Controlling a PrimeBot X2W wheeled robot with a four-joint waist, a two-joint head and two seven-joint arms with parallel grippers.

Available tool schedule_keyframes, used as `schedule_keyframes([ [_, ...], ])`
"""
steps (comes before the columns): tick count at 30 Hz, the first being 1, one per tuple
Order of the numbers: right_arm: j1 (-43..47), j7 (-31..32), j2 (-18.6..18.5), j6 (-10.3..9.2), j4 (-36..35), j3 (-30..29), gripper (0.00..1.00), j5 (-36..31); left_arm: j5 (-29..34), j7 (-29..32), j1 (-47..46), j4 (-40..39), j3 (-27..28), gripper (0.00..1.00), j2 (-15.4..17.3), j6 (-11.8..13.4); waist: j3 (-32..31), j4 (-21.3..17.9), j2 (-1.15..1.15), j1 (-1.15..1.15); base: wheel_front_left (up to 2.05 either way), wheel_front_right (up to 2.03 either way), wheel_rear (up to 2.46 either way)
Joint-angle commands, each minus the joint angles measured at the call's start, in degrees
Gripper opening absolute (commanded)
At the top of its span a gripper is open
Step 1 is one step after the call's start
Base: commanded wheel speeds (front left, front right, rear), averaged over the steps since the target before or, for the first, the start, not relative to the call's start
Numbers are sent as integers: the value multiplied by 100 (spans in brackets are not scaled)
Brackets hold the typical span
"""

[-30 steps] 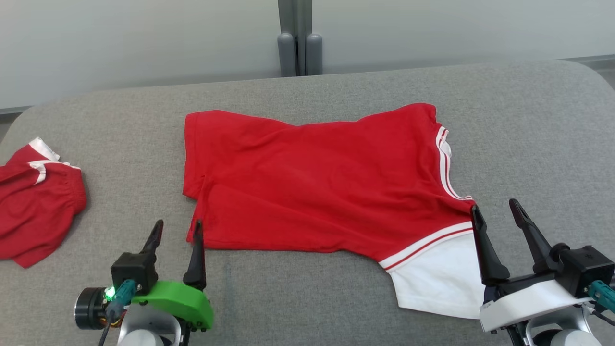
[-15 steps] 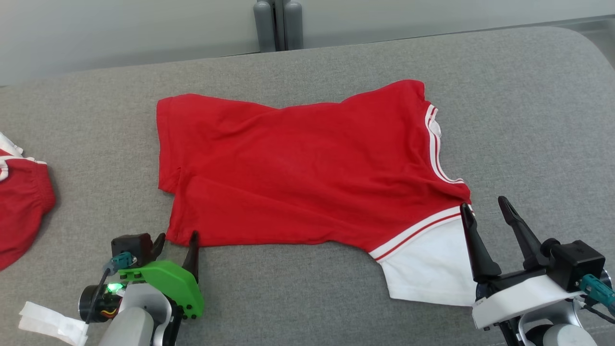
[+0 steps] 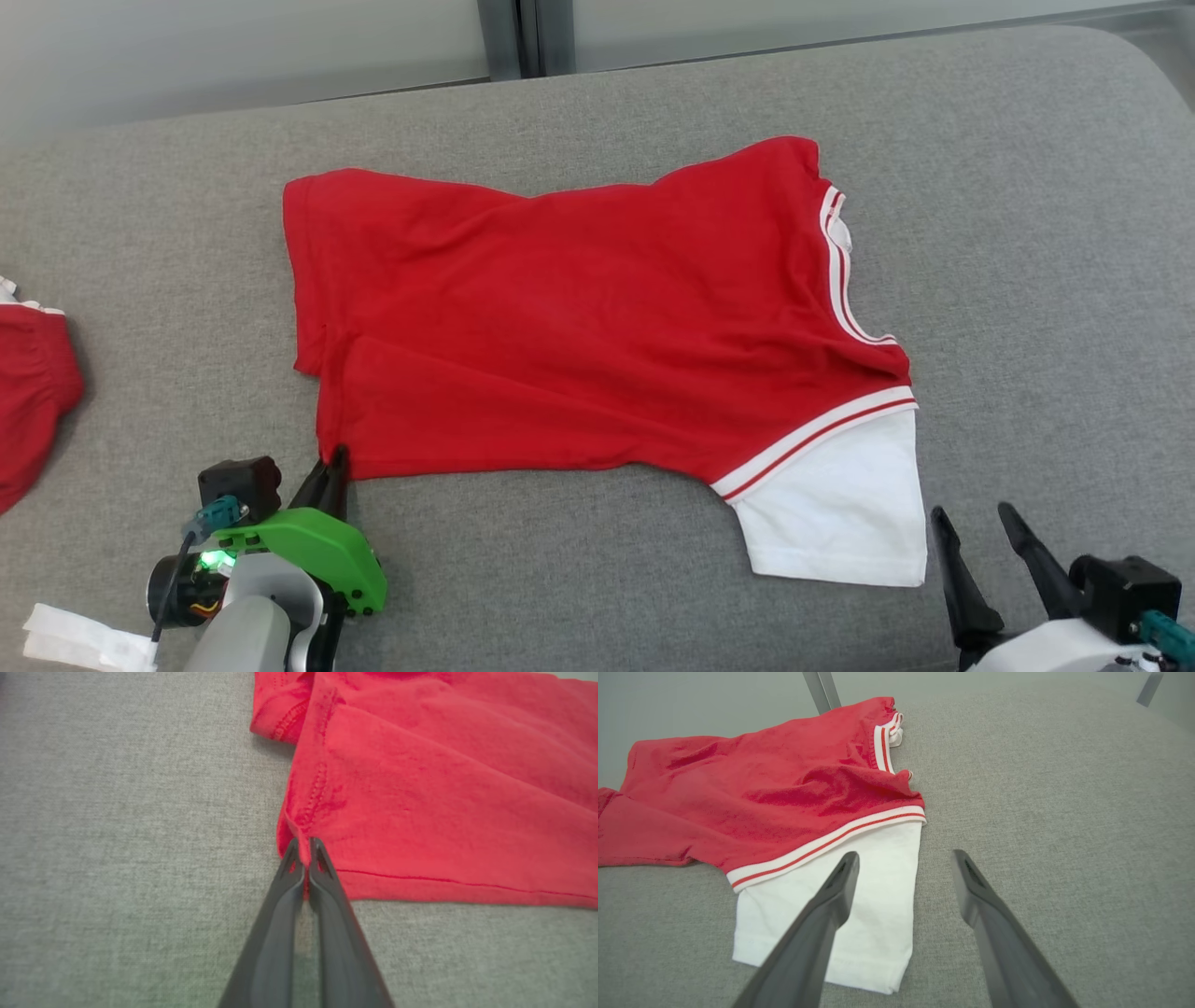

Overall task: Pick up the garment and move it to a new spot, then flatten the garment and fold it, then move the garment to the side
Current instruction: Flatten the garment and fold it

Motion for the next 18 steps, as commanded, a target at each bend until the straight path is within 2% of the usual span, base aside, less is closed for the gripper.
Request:
schedule_keyframes([
  [1, 120, 34, 16, -8, 63, -11, 100, 50, -39, -47, -50, 37, 17, 0, 30, 11, 43, -35, 0, 0, 0, 0, 0],
  [5, 171, 91, 59, -8, 343, 168, 100, 193, -48, -122, -54, 24, 10, 0, 4, 67, 130, -75, 0, 0, 0, 0, 0],
  [14, -324, 87, 57, -8, 1138, 480, 100, 591, -28, -223, -235, -81, -44, 0, -15, 76, 379, 66, 0, 0, 0, 0, 0],
  [16, -391, 116, 43, -8, 1261, 569, 17, 676, -54, -271, -231, -102, -24, 0, 1, 91, 398, 88, 0, 0, 0, 0, 0],
  [17, -410, 172, 37, -7, 1308, 649, 0, 718, -67, -299, -222, -128, -14, 0, 3, 97, 405, 97, 0, 0, 0, 0, 0],
  [18, -434, 198, 22, -3, 1337, 715, 0, 741, -77, -359, -205, -170, 8, 0, 17, 113, 409, 98, 0, 0, 0, 0, 0],
])
